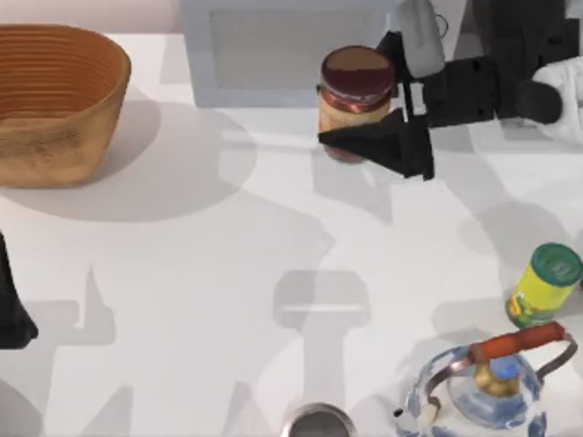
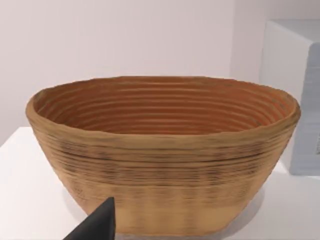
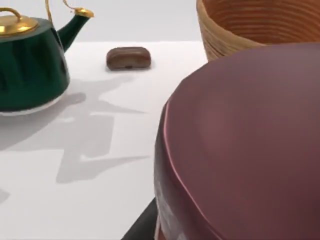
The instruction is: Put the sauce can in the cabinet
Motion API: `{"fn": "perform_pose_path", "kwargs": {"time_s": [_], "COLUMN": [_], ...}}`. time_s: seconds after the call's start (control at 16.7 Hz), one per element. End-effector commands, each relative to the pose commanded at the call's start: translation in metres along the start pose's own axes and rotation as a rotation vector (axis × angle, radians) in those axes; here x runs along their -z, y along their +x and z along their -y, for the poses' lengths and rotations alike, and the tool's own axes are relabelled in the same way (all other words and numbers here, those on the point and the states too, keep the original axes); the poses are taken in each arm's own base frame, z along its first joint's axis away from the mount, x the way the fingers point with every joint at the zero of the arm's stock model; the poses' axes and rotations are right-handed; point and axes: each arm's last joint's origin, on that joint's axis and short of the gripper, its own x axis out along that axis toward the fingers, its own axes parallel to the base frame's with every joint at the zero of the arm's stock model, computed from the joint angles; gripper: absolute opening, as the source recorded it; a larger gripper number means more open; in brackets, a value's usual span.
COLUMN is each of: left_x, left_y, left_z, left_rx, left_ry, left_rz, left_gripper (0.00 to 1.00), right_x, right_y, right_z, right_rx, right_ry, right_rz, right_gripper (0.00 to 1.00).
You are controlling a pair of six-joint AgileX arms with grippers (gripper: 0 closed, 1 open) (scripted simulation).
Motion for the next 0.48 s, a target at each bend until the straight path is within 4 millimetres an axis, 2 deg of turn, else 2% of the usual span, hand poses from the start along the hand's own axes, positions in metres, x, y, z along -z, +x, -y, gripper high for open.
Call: {"fn": "perform_pose_path", "kwargs": {"time_s": [0.3, 0.48], "left_x": [0.0, 0.0], "left_y": [0.0, 0.0], "left_z": [0.0, 0.0], "left_rx": [0.0, 0.0], "left_ry": [0.0, 0.0], "left_rz": [0.0, 0.0], "left_gripper": [1.0, 1.0], "right_x": [0.001, -0.008], "right_y": [-0.002, -0.013], "right_z": [0.001, -0.008], "right_rx": [0.004, 0.056], "right_ry": [0.002, 0.011], "right_rz": [0.0, -0.016], "right_gripper": [0.0, 0.0]}}
